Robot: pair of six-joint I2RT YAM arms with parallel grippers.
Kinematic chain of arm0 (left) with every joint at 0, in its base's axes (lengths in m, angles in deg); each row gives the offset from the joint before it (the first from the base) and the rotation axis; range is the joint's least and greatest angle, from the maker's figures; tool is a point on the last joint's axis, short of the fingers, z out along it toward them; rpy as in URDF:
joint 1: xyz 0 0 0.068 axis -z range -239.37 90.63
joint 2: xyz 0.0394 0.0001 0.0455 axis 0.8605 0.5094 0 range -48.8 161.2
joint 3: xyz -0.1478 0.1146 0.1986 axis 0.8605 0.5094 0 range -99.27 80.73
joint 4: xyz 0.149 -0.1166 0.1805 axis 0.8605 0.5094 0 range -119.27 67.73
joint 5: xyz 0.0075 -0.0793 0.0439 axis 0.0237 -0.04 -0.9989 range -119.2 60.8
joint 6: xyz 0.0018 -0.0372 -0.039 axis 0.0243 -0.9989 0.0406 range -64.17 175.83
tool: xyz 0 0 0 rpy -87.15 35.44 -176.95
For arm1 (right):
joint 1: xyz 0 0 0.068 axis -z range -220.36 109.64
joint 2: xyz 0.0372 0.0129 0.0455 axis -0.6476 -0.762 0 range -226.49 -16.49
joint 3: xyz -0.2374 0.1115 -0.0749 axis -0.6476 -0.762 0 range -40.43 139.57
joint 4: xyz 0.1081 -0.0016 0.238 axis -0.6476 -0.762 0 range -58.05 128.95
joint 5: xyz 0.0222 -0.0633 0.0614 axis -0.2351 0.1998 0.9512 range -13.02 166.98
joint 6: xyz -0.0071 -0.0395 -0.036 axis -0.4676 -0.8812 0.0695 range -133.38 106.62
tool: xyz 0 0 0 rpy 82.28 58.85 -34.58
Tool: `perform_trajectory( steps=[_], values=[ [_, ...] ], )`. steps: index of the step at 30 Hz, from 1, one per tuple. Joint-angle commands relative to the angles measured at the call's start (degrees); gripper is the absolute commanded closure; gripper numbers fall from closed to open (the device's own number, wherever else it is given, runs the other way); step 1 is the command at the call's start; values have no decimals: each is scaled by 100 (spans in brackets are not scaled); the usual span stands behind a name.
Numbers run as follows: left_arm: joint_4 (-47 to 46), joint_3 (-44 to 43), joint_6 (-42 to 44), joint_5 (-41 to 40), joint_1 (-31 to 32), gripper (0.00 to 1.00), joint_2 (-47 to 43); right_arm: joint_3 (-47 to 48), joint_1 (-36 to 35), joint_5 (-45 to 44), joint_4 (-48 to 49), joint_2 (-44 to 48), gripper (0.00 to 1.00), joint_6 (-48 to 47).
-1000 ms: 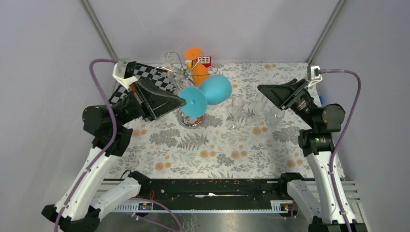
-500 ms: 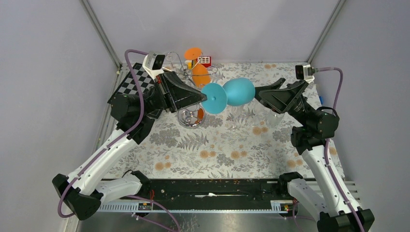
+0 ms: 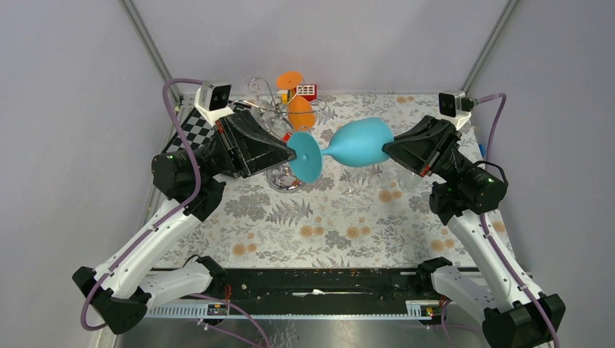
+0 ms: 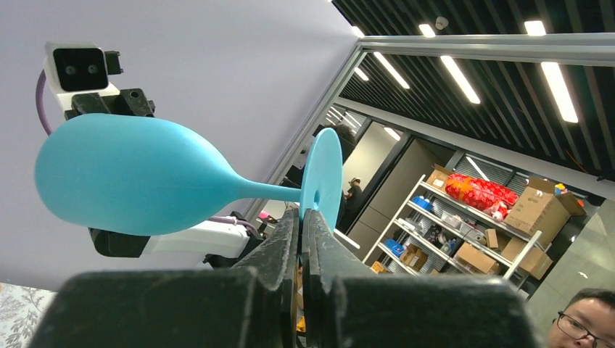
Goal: Take the wine glass off the wine glass rack
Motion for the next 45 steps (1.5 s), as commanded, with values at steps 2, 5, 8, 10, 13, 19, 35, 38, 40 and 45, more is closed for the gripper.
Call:
perform_trajectory(
  steps=[2, 5, 8, 10, 13, 19, 35, 38, 40, 45],
  values=[
    [-116, -164, 80, -57, -7, 100, 62, 303, -114, 182, 741, 69, 89, 70],
    [-84, -164, 84, -3, -9, 95, 86, 274, -125, 138, 822, 75, 100, 59],
    [66, -138, 237, -32, -9, 79, 62, 235, -124, 65, 828, 66, 100, 34],
    [228, -126, 376, -62, -11, 66, 22, 219, -123, 13, 830, 59, 100, 29],
    [478, -125, 614, -149, -19, 49, -77, 218, -127, -34, 825, 63, 100, 25],
    [873, -20, 957, -345, -121, 16, -317, 163, -123, -192, 698, 163, 100, -121],
    [6934, -1321, 4313, -3836, -378, 1, -1050, 1757, -114, -1942, -7814, 1477, 100, -5721],
    [7366, -1408, 4594, -4500, -379, 1, -1205, 2110, -114, -2921, -8893, 1459, 100, -6330],
    [7510, -1402, 4712, -4881, -378, 1, -1320, 2243, -114, -3736, -9406, 1450, 100, -6557],
    [7821, -1456, 4956, -5518, -378, 1, -1451, 2586, -114, -5547, -10315, 1329, 100, -7096]
  ],
)
